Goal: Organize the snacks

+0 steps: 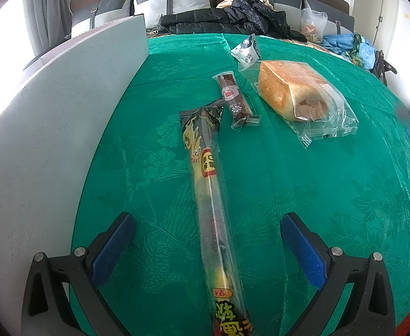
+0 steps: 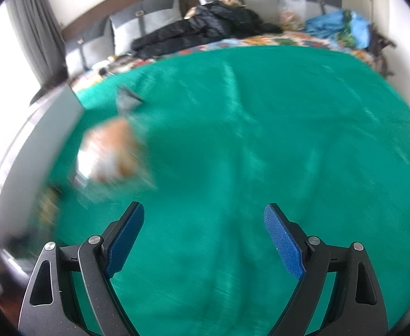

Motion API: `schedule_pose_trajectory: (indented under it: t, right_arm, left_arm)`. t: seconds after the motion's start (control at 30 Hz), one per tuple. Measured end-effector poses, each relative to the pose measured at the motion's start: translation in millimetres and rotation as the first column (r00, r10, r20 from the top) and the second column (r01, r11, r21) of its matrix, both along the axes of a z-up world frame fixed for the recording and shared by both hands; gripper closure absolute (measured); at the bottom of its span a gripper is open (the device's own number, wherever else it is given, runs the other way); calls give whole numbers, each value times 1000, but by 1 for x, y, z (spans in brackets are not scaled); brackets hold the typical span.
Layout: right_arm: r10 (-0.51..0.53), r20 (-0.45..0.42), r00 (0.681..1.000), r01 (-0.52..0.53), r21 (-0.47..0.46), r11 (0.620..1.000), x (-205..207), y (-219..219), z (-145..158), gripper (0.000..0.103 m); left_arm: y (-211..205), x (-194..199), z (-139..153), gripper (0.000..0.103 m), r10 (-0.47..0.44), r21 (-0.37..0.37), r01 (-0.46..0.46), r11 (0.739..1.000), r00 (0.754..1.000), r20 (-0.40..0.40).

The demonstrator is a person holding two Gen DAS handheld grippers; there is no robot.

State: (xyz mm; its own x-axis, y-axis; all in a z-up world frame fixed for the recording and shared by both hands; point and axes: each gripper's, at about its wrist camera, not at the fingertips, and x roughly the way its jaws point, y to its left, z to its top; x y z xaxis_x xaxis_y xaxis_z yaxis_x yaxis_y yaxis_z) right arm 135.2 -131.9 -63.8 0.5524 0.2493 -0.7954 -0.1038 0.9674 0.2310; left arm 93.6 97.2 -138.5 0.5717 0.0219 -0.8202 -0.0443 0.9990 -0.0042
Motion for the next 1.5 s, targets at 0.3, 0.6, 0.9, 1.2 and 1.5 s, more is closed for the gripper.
schedule_pose_trajectory:
  t: [0.3, 0.6, 0.9, 1.2, 1.5]
  right_arm:
    - [152, -175, 973, -174, -121, 977, 90, 130, -4, 13]
    - [109, -240, 965, -116, -16, 993, 85, 97, -28, 29]
    - [58, -159, 986, -42, 106, 993, -35, -7, -26, 29]
    - [88, -77, 993, -77, 127, 989, -78, -11, -9, 29]
    - [367, 125, 922, -383, 148, 912, -55, 125, 106, 29]
  left_arm:
    - [0, 0, 0, 0, 0, 0, 0, 1000, 1000, 0]
    - [1, 0, 4, 0, -22, -4, 22, 1000, 1000, -12]
    - [11, -3, 21, 91, -48, -137, 39, 990, 997, -66]
    - [14, -28, 71, 92, -73, -394, 79, 916, 997, 31]
    - [153, -55, 162, 91, 197, -418, -100, 903, 961, 195]
